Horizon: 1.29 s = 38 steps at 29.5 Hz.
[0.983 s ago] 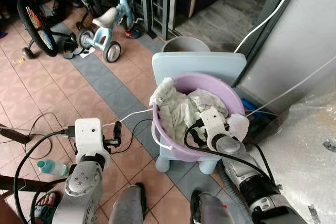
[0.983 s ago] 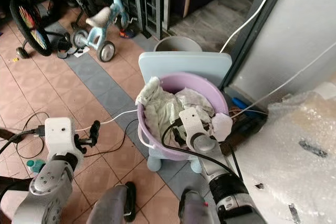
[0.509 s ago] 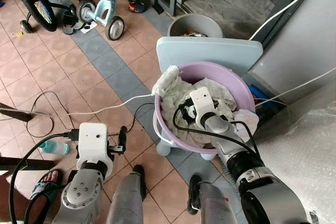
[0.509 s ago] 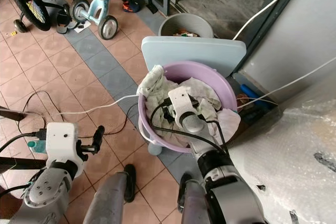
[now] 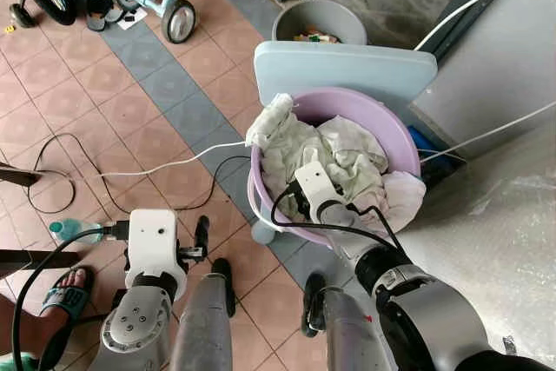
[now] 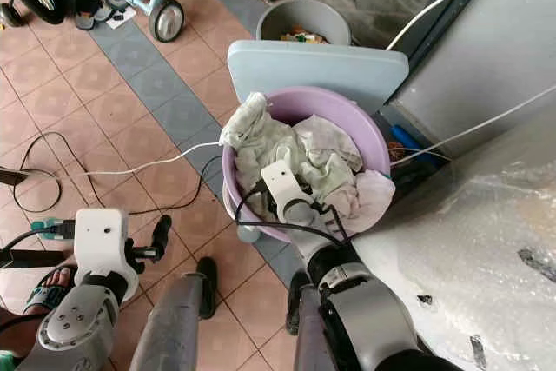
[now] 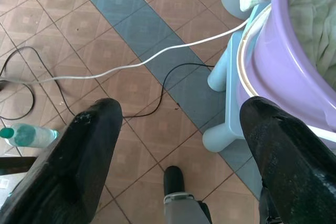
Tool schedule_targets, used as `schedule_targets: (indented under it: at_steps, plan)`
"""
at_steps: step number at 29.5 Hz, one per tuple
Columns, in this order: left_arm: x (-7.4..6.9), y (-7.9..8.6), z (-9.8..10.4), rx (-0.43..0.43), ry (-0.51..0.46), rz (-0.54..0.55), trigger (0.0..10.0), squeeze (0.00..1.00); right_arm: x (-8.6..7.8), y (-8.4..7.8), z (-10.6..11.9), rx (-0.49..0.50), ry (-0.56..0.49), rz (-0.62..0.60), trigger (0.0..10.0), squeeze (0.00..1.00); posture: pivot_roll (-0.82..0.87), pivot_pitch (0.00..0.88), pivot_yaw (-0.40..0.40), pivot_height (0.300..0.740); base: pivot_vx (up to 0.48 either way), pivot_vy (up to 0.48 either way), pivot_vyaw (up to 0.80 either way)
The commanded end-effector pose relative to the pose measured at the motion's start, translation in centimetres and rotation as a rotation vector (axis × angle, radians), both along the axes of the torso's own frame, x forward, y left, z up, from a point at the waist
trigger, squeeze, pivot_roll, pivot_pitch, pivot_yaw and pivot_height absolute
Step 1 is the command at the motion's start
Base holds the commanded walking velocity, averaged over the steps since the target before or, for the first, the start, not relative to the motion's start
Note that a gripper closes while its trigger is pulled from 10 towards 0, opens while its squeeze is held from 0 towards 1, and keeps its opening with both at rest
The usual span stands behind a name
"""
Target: Clothes washing
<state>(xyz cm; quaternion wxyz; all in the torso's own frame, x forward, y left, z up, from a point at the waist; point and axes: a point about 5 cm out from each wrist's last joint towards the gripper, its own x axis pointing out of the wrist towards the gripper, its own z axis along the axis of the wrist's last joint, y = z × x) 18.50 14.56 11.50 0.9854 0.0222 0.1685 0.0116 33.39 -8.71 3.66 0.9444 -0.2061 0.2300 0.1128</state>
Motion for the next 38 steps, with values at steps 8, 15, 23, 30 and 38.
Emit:
schedule_targets:
  at_steps: [8, 15, 23, 30, 38]
  plan:
    - [-0.3, 0.1, -0.6, 0.014, 0.034, 0.032, 10.0, 0.00, -0.7, -1.4, -1.2, 0.051, 0.055, -0.108, 0.0, 0.00, 0.29, 0.403, -0.059, 0.740, 0.000, 0.000, 0.00]
    - [-0.2, 0.2, -0.6, 0.013, 0.034, 0.043, 10.0, 0.00, -0.7, -0.8, -1.1, 0.073, 0.057, -0.099, 0.0, 0.00, 0.29, 0.406, -0.061, 0.740, 0.000, 0.000, 0.00]
    - [-0.3, -0.3, -0.7, 0.008, 0.041, 0.028, 10.0, 0.00, -0.3, -0.7, -0.6, 0.112, 0.051, -0.113, 0.0, 0.00, 0.27, 0.397, -0.056, 0.740, 0.000, 0.000, 0.00]
    - [1.5, -0.2, -1.0, 0.003, 0.027, 0.024, 10.0, 0.00, 0.7, -1.8, 0.4, 0.148, 0.027, -0.146, 0.0, 0.00, 0.25, 0.359, -0.049, 0.740, 0.000, 0.000, 0.00]
    - [3.5, 0.0, -0.9, 0.014, -0.024, 0.038, 10.0, 0.00, 2.1, -2.0, 2.4, 0.201, -0.040, -0.094, 0.0, 0.00, 0.22, 0.273, -0.049, 0.740, 0.000, 0.000, 0.00]
